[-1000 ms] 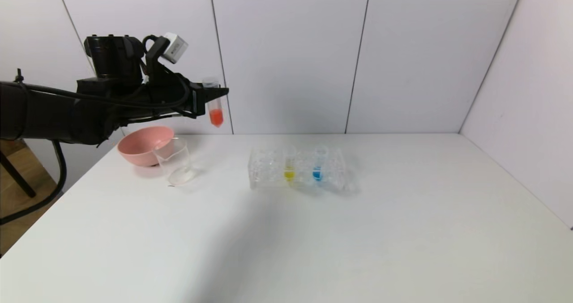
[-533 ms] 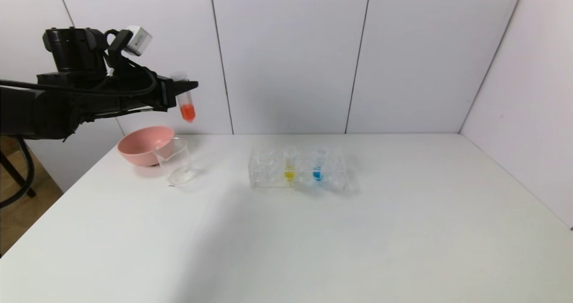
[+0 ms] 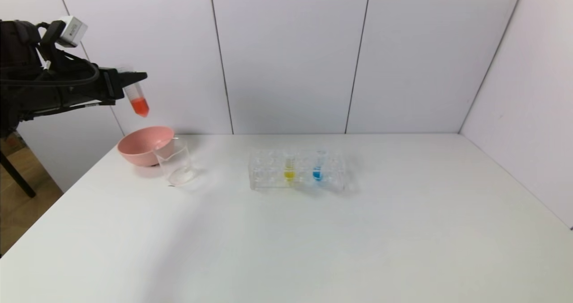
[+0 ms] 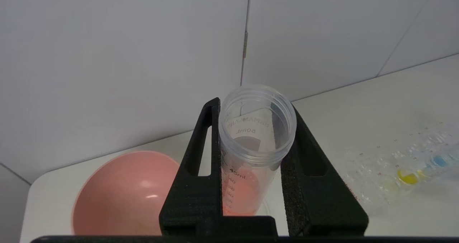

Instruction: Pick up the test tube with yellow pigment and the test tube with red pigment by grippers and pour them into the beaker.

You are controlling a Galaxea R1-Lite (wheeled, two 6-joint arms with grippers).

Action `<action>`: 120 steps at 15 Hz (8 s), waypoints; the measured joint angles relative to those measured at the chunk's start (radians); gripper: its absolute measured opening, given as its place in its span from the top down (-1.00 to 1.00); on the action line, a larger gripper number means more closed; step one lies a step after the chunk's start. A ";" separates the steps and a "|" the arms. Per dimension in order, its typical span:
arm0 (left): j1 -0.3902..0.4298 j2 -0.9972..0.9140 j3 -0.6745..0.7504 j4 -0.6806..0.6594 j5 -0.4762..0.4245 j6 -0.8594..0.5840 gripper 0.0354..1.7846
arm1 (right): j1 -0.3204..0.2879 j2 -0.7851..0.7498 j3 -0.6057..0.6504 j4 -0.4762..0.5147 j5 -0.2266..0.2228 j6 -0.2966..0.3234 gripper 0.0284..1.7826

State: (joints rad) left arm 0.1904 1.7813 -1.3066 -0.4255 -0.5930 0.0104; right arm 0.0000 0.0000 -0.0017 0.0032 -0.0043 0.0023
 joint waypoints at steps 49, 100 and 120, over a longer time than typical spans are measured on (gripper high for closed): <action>0.158 0.139 -0.110 0.239 -0.257 0.476 0.50 | 0.000 0.000 0.000 0.000 0.000 0.000 0.91; 0.108 0.291 -0.668 1.322 -0.010 1.406 0.50 | 0.000 0.000 0.000 0.000 0.000 0.000 0.91; 0.020 0.329 -0.697 1.233 0.133 1.395 0.50 | 0.000 0.000 0.000 0.000 0.000 0.000 0.91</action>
State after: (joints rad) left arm 0.2106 2.1104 -2.0036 0.8077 -0.4598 1.4051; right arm 0.0000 0.0000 -0.0017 0.0028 -0.0047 0.0023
